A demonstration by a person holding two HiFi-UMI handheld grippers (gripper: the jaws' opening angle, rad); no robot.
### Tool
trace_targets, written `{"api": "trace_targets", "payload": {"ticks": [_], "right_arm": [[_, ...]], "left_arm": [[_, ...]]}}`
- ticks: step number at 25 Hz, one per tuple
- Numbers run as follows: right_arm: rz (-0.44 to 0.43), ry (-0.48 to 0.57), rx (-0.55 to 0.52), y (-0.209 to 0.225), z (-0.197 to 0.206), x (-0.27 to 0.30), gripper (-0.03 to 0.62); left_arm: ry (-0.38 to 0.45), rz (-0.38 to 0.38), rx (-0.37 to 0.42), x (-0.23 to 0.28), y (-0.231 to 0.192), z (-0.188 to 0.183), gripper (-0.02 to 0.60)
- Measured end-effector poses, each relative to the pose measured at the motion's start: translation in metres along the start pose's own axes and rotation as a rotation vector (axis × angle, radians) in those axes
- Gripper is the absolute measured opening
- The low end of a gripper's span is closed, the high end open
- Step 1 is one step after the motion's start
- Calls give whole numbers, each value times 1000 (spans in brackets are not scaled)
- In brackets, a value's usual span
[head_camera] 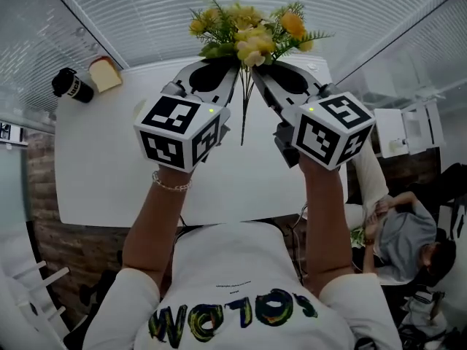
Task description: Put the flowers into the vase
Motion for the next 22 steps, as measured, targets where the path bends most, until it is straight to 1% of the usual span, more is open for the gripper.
{"api": "trace_targets", "payload": {"ticks": [4, 7, 12, 16, 22], "right_arm": [[-48, 66, -70, -24, -37, 12, 20], [-79, 111, -113, -39, -56, 12, 20], [-126, 179, -160, -48, -68, 11, 20], [-163, 215, -199, -55, -72, 25, 20], [-232, 260, -284, -124, -122, 70, 20]], "left_arm": [[53, -37, 38, -25, -12, -36, 17], [89, -70, 75, -42, -11, -54, 17], [158, -132, 127, -55, -7, -67, 17], [187, -182, 159, -64, -20, -72, 17], [255, -261, 186, -136, -65, -119, 17]]}}
Point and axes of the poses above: the fingertips, and each gripper's own axes: x forward along the fingers, y to its right, z out of its underside, the point moved 2 cm from there along -x, backward along the fingers, and after that the axes turned 9 degrees about -x, right-handed, at the moved point
